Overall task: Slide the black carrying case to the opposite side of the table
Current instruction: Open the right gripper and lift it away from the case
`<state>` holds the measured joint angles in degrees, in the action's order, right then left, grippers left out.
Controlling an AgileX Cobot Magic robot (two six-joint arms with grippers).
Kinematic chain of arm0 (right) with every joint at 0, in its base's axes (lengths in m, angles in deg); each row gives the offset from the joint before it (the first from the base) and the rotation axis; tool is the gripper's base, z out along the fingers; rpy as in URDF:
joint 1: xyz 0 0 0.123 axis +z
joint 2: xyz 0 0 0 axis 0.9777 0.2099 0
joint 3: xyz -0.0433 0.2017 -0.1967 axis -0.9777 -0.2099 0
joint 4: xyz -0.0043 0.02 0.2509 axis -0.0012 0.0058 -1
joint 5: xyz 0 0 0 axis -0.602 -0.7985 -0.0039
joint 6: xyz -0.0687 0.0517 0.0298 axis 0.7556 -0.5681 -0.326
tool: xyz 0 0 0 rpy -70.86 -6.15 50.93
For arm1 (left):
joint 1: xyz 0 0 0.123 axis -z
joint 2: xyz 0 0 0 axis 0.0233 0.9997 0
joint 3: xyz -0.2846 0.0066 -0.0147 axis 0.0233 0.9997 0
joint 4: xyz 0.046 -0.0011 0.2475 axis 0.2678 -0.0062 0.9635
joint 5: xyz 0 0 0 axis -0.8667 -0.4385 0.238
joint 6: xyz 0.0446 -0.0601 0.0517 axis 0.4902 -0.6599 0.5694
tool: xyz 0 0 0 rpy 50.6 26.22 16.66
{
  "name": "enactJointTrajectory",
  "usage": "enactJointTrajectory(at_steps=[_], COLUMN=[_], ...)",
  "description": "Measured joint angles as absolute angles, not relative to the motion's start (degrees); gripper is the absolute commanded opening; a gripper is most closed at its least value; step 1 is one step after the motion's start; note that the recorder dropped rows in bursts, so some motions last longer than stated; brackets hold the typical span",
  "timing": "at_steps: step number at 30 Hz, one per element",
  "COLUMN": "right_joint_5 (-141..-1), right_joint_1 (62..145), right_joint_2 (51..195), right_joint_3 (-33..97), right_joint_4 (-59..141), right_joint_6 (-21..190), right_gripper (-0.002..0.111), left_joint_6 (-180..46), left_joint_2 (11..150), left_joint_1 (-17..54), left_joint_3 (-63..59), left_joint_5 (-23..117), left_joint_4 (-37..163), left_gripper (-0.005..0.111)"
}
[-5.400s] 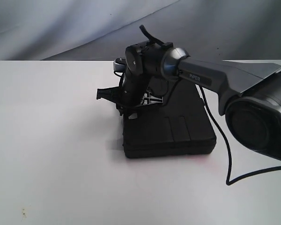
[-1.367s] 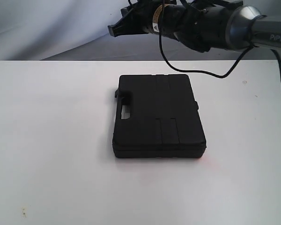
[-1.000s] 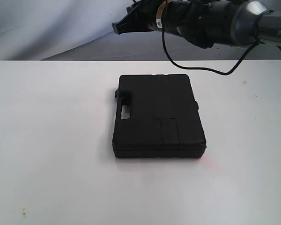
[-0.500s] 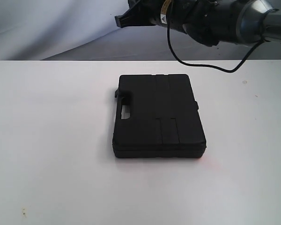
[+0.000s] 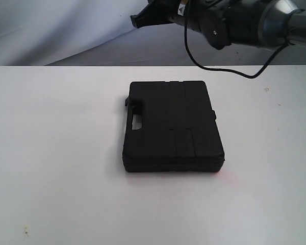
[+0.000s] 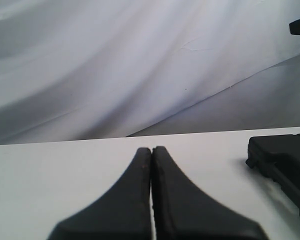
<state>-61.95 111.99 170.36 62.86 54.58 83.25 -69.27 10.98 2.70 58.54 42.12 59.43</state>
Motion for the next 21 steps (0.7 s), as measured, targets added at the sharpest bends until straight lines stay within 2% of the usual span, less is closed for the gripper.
enactJointTrajectory(at_steps=[12,18,21], right_joint_5=[-67.92,-73.78,-72.67], right_joint_1=[111.55,108.63,106.41], right_joint_2=[170.01,163.27,156.37], right_joint_3=[62.86,62.73,56.88], right_joint_4=[53.28,53.51,53.51], right_joint_6=[87.51,89.63,89.63], right_gripper=[0.0,0.0,0.0], left_joint_6=[-69.27,-69.27,-69.27], left_joint_2=[10.98,10.98,10.98], left_joint_1=[2.7,2.7,2.7], left_joint_3=[58.54,58.54,58.54], left_joint_5=[42.12,42.12,42.12], left_joint_4=[59.43,59.43,59.43], left_gripper=[0.0,0.0,0.0])
